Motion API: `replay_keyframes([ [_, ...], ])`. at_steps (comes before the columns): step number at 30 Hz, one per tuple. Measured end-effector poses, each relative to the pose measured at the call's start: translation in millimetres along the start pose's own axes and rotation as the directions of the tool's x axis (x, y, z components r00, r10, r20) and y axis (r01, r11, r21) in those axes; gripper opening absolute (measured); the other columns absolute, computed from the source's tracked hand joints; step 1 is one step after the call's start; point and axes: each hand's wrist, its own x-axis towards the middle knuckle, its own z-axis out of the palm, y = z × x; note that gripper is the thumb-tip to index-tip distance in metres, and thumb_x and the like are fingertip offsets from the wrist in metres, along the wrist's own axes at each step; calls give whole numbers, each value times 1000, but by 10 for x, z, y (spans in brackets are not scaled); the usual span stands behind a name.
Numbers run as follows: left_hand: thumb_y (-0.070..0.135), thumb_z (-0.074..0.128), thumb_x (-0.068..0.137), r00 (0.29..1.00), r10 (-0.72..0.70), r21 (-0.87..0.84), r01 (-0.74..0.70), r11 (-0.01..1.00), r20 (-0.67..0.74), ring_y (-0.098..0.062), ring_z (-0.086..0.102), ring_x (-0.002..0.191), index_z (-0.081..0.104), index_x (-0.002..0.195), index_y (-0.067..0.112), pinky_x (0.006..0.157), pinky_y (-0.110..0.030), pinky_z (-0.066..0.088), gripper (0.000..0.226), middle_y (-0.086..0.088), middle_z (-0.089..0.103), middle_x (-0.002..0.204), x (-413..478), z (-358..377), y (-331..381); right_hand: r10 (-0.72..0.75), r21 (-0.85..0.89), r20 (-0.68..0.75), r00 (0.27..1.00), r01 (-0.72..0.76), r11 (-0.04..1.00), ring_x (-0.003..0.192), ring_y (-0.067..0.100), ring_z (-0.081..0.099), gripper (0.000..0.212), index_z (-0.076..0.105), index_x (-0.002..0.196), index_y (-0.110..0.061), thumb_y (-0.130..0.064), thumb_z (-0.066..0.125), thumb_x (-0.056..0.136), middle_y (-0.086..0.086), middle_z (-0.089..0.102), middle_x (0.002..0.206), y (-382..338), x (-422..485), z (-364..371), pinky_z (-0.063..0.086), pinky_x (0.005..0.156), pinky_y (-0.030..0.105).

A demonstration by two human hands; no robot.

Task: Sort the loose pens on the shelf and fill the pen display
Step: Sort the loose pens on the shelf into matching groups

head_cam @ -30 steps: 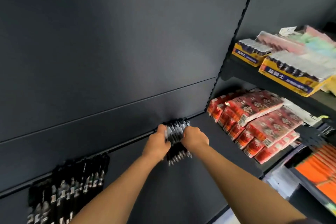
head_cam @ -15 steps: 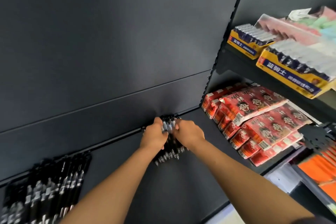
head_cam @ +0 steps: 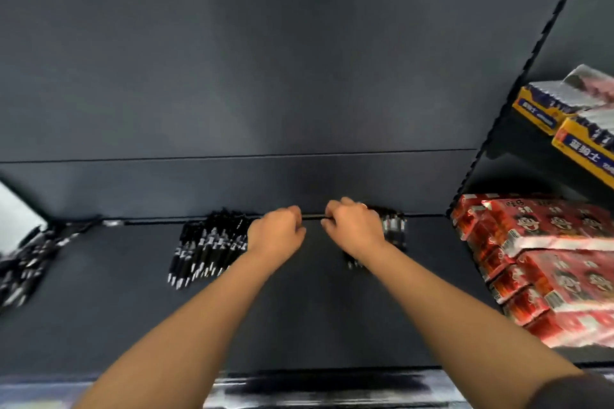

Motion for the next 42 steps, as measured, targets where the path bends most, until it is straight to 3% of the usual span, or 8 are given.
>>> replay_keyframes([
  [10, 30, 45, 90, 963, -232, 11, 235, 972, -134, -27, 58, 101, 55, 97, 18, 79, -34, 44, 17, -2, 63, 106, -1061, -625, -1600, -288, 61, -5, 958, 287, 956, 106, 29, 54, 26, 58, 109, -18, -37, 48, 96, 4, 56, 113, -1910, -64, 190, 48, 81, 40],
  [14, 30, 48, 90, 940, -308, -5, 311, 950, -143, -27, 58, 103, 53, 98, 19, 80, -36, 46, 15, -2, 63, 108, -1606, -872, -2573, -367, 120, 41, 929, 360, 925, 104, 28, 56, 23, 58, 106, -19, -36, 47, 95, 3, 56, 112, -3019, -172, 446, 46, 77, 36],
  [19, 31, 48, 91, 920, -382, -17, 382, 924, -90, -26, 58, 102, 53, 101, 19, 81, -37, 47, 15, -2, 63, 107, -2054, -990, -3420, -409, 158, 88, 908, 393, 906, 103, 25, 56, 22, 58, 107, -21, -36, 47, 95, 1, 56, 112, -3904, -313, 728, 45, 79, 35],
  [32, 28, 45, 93, 902, -423, -76, 417, 906, -90, -26, 57, 105, 56, 108, 20, 80, -34, 46, 20, -1, 62, 110, -2019, -978, -4340, -338, 130, 221, 915, 316, 940, 103, 21, 58, 25, 56, 113, -22, -36, 46, 96, -1, 61, 115, -4604, 143, 1182, 48, 75, 33],
  [42, 27, 47, 89, 874, -485, -85, 483, 872, -8, -23, 56, 102, 56, 103, 20, 79, -33, 46, 18, 1, 61, 106, -1429, -1020, -4854, -294, 197, 366, 883, 236, 952, 114, 27, 55, 34, 49, 128, -25, -35, 40, 98, 4, 60, 124, -4929, 920, 1647, 48, 85, 38],
])
